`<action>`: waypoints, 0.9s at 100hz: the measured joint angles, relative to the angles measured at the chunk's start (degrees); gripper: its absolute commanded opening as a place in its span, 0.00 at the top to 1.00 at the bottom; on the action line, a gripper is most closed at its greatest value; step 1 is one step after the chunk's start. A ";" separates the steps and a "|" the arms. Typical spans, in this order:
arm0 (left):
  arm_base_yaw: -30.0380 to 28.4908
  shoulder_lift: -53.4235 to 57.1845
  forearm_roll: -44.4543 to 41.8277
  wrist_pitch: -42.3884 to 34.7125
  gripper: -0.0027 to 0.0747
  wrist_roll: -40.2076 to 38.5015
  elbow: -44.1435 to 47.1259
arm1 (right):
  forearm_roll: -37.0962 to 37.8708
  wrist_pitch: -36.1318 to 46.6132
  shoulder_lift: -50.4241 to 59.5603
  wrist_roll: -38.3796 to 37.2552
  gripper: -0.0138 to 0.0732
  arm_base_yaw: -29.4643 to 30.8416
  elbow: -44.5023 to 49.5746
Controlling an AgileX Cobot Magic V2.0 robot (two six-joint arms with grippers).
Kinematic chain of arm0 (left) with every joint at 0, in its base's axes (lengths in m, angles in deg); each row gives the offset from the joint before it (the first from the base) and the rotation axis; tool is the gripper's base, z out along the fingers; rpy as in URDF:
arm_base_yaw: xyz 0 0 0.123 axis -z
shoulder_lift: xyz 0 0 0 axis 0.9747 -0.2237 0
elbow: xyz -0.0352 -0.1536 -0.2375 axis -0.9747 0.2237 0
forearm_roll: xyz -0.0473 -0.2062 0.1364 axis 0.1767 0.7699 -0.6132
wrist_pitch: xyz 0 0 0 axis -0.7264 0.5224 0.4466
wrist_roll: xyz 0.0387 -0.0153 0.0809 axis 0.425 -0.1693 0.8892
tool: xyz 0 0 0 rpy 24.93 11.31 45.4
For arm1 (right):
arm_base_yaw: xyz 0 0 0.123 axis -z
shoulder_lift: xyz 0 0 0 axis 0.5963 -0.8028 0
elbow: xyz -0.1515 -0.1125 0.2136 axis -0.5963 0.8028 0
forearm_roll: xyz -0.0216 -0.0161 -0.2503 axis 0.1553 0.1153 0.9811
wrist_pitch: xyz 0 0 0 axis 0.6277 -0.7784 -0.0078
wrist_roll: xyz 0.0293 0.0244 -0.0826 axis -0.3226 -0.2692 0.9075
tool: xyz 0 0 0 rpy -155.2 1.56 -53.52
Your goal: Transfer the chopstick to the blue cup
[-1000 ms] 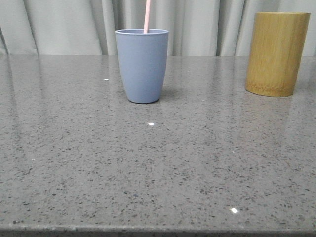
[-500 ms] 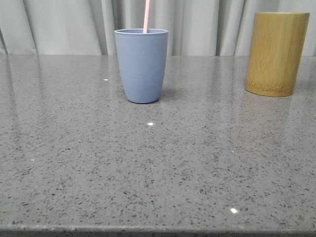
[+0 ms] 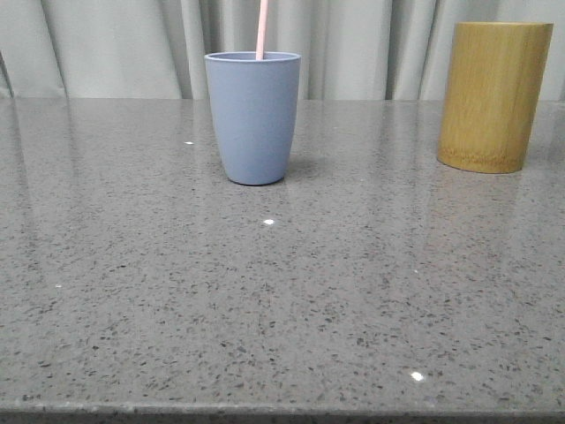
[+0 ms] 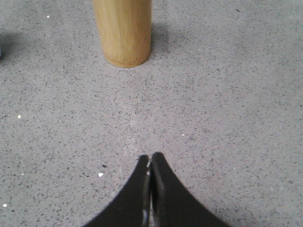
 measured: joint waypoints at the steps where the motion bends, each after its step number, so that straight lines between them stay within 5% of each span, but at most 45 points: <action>1: 0.00 0.00 0.00 0.00 0.99 0.01 0.00 | 0.32 0.40 0.01 0.00 0.92 0.00 0.14; 21: 0.00 0.00 0.00 0.00 0.99 0.01 0.00 | 1.96 11.99 5.53 0.00 0.92 0.00 6.19; 50: 0.00 0.00 0.00 0.00 0.99 0.01 0.00 | 2.09 28.83 15.94 0.11 0.92 0.00 26.83; 90: 0.00 0.00 0.00 -0.41 0.99 -0.12 0.00 | 1.41 37.03 23.97 0.21 0.92 0.75 40.28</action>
